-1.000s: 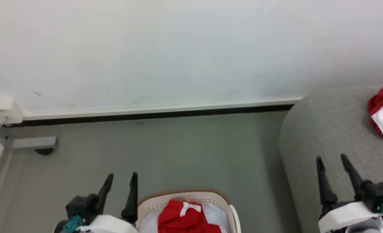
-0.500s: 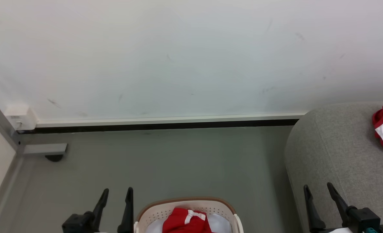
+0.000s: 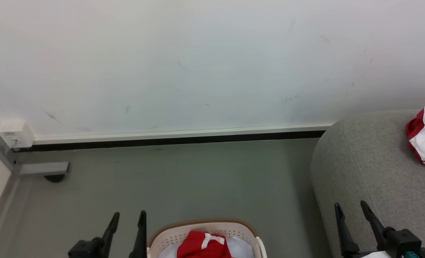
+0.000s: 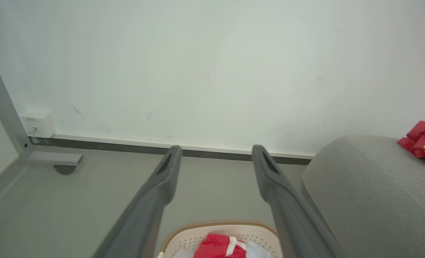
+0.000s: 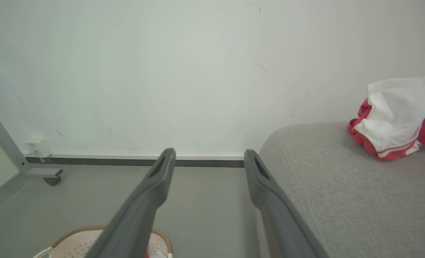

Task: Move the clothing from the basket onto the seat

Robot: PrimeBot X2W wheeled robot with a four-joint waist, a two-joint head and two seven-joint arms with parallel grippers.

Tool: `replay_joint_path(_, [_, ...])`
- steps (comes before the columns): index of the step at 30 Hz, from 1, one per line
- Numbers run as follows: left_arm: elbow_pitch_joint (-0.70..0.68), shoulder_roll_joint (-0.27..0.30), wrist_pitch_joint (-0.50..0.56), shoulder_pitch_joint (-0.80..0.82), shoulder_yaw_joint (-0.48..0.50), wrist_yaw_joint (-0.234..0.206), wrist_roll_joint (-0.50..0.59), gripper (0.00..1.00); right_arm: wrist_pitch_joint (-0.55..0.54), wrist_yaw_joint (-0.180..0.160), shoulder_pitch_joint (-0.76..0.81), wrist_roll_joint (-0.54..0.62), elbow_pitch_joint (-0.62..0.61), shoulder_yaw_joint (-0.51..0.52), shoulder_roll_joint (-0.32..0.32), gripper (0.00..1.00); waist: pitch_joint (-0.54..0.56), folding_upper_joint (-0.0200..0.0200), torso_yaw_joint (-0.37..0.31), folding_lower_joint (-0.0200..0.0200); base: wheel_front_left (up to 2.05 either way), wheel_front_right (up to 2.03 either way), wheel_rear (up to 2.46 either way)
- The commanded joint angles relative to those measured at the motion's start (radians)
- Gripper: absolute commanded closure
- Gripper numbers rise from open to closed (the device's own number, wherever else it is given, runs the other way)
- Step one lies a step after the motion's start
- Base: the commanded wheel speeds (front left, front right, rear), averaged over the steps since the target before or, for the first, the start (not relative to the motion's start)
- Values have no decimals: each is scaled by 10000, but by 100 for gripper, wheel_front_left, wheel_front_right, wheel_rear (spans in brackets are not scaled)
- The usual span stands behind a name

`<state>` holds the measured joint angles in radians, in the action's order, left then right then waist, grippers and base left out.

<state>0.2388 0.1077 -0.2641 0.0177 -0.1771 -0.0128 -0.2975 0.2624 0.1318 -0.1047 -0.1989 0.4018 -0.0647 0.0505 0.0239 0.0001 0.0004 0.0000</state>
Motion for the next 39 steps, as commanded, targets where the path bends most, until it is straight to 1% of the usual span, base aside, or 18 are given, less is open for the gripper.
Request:
replay_joint_path(1, [27,-21,-6,23,61,43,185,0,35,-23,-74,-118,-20,-20,2,0,10,-1,-4,0,0,0,0])
replay_joint_path(13, [165,-298,-6,108,480,427,566,0,36,-22,-122,-161,-22,-68,1,0,-74,-1,-34,0,0,0,0])
replay_joint_path(18, [460,-353,-4,286,386,626,729,0,35,-22,-191,-130,-110,-93,2,0,-353,-1,-118,0,0,0,0])
replay_joint_path(20, [737,-371,-3,461,233,741,784,0,35,-22,-326,-114,-181,-138,0,0,-619,-1,-196,0,0,0,0])
replay_joint_path(26, [1638,-339,195,1501,-361,1010,977,0,33,-22,-887,-109,-474,-236,5,0,-1774,-1,-503,0,0,0,0])
replay_joint_path(34, [3254,-213,1311,3332,-1573,1338,1435,0,21,-22,-1874,-346,-1078,-326,2,0,-3785,-1,-1014,0,0,0,0])
replay_joint_path(39, [4354,-94,1971,4564,-2281,1410,1350,0,20,-22,-2589,-504,-1607,-482,1,0,-5252,-1,-1320,0,0,0,0])
